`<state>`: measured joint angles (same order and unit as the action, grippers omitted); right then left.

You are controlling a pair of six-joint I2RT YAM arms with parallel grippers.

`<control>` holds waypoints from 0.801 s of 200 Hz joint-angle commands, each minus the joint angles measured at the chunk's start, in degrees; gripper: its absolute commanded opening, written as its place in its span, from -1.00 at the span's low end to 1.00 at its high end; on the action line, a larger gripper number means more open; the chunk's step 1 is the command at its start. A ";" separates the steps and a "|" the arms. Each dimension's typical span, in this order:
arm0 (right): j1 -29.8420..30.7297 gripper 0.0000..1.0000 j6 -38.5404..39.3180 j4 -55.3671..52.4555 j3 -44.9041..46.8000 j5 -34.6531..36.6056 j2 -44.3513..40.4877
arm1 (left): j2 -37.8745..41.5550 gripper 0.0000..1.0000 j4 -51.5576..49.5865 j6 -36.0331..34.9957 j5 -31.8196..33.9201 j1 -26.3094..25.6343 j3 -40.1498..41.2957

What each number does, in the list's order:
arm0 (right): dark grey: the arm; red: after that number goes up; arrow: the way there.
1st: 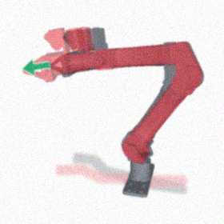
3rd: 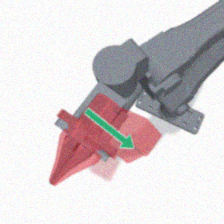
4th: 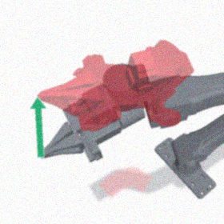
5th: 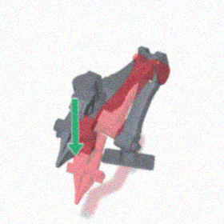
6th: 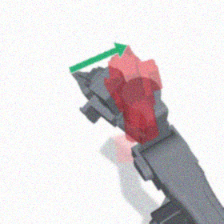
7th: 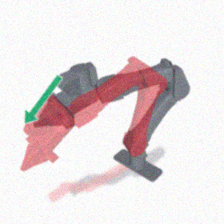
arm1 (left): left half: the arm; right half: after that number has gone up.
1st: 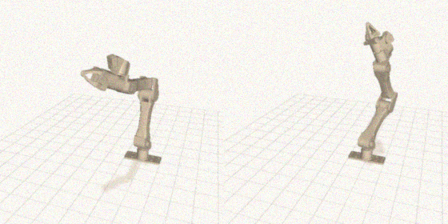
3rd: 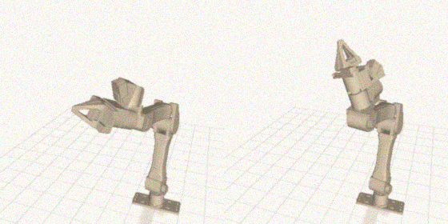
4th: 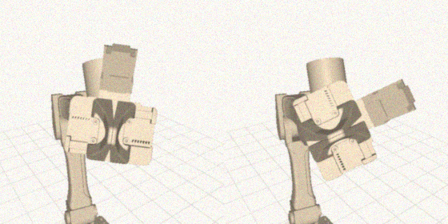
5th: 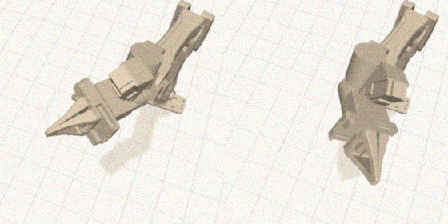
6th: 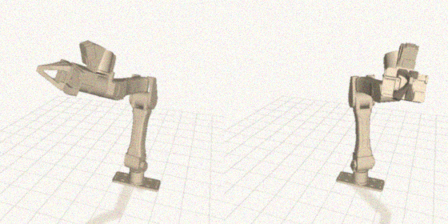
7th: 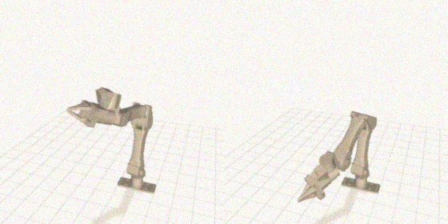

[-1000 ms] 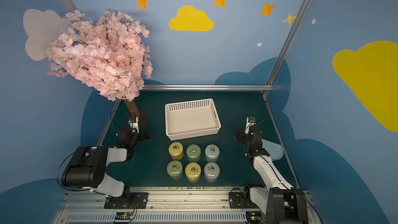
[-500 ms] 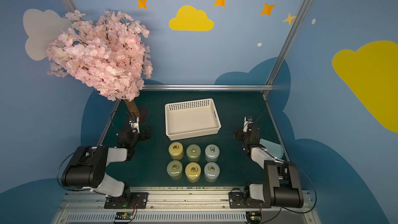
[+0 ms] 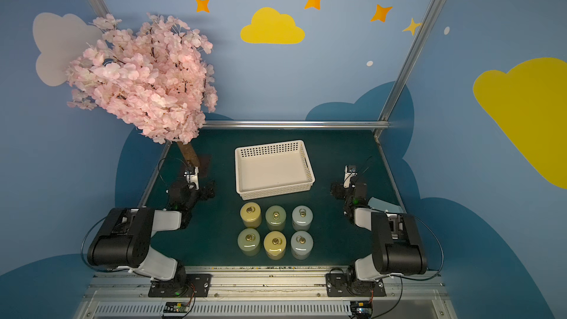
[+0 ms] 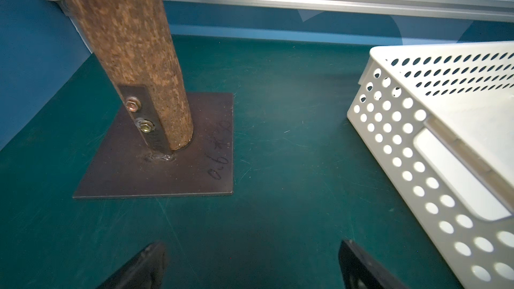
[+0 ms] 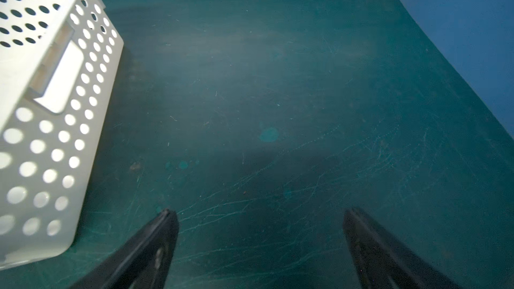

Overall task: Take the tea canister out of the basket
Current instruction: Reset both arms

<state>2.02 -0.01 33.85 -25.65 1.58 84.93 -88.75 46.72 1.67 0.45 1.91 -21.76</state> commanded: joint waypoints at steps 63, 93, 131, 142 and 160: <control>0.48 0.96 0.83 1.60 -0.67 0.90 -0.46 | 0.65 1.00 -0.18 -0.84 0.34 -0.34 -1.14; 0.47 0.96 0.86 1.53 -0.70 0.91 -0.53 | 0.69 1.00 -0.22 -0.87 0.44 -0.48 -1.09; 0.48 0.96 0.82 1.65 -0.63 0.96 -0.50 | 0.67 1.00 -0.17 -0.86 0.56 -0.41 -1.09; 0.39 0.96 0.89 1.62 -0.63 0.94 -0.58 | 0.73 1.00 -0.26 -0.84 0.53 -0.40 -1.09; 0.52 0.97 0.96 1.53 -0.64 0.97 -0.53 | 0.51 1.00 -0.55 -0.82 0.69 -0.56 -1.40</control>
<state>2.26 0.36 34.04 -25.65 2.11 84.93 -88.75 46.72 1.45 0.86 1.67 -21.76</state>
